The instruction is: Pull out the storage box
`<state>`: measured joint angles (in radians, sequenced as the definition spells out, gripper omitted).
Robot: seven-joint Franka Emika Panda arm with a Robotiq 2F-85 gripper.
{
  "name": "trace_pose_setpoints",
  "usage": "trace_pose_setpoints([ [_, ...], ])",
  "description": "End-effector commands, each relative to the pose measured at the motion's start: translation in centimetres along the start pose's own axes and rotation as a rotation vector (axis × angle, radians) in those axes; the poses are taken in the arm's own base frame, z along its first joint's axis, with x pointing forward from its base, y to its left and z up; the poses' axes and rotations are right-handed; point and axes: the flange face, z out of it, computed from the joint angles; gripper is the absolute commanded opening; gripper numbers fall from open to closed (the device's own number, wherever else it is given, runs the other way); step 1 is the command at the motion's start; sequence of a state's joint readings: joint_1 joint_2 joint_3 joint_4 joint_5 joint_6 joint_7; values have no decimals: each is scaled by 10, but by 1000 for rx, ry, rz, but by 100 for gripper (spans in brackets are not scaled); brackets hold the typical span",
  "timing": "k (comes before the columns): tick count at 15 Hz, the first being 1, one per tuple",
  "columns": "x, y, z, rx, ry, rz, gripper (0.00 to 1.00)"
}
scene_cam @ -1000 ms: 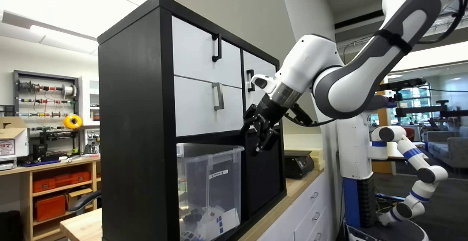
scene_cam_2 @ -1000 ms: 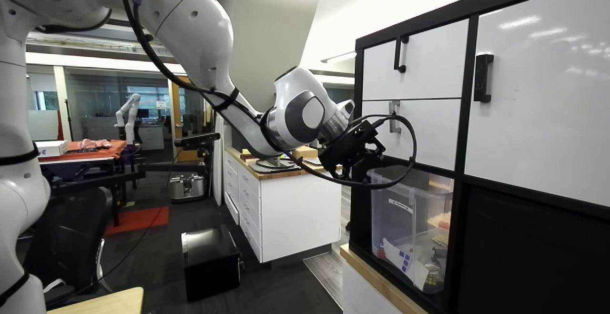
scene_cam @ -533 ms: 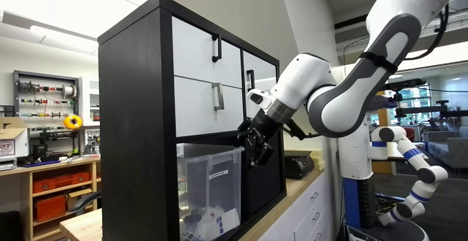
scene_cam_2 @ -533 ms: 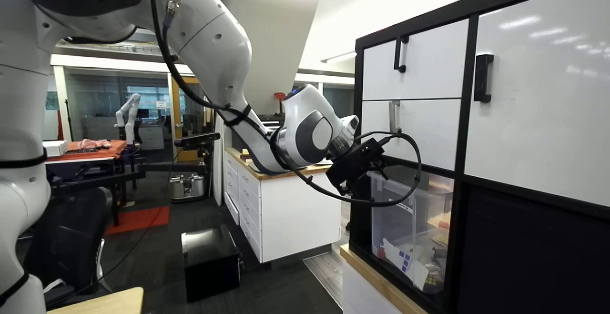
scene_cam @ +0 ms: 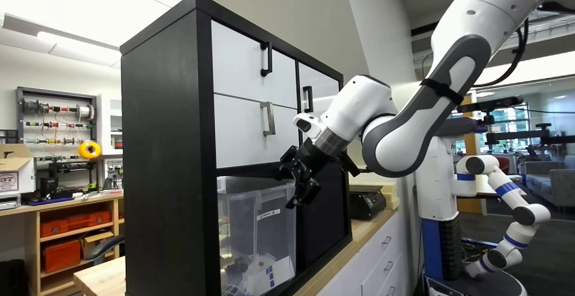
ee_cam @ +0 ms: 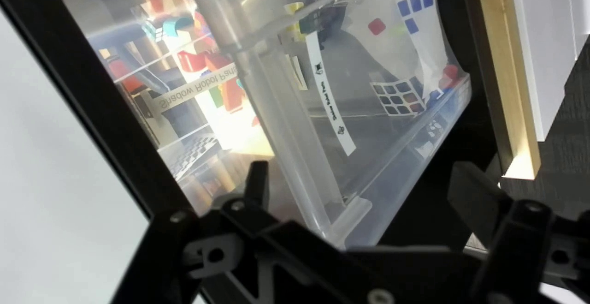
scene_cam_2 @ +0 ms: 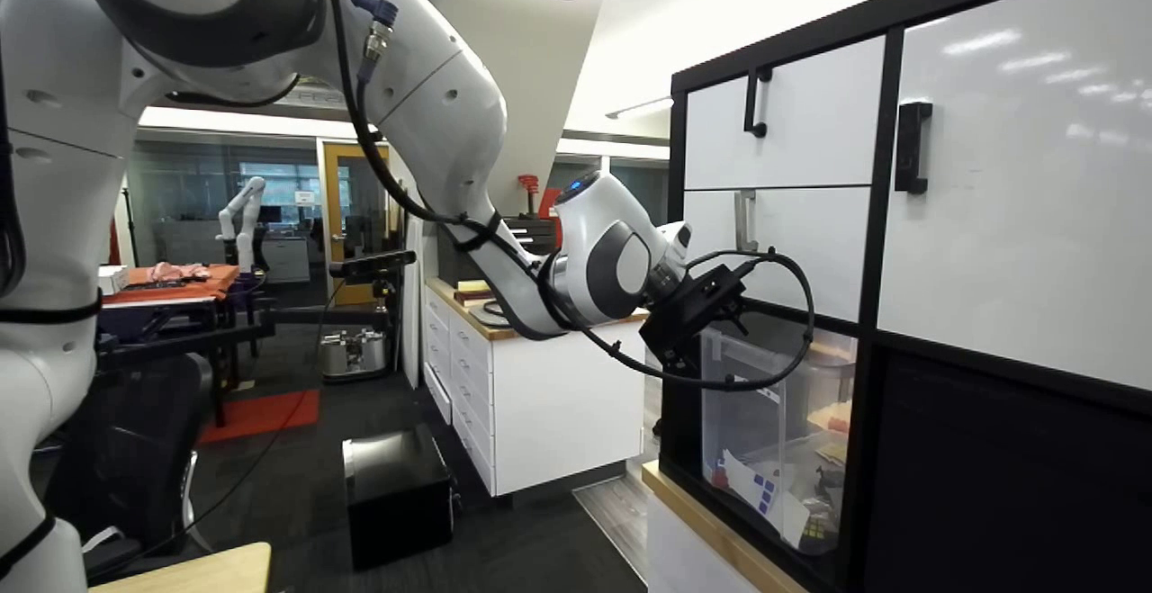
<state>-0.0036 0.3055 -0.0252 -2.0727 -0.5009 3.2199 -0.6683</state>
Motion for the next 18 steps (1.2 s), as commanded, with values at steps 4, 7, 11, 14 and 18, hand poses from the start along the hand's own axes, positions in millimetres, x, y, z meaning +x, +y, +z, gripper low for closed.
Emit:
trace_pose_setpoints([
  [4,-3,14,26,-48,39,-26,100],
  [7,-4,14,35,-57,51,-23,100],
  [11,-11,15,37,-64,53,-17,100],
  [14,-16,17,34,-74,51,-23,72],
  [18,-17,17,31,-85,64,-29,46],
])
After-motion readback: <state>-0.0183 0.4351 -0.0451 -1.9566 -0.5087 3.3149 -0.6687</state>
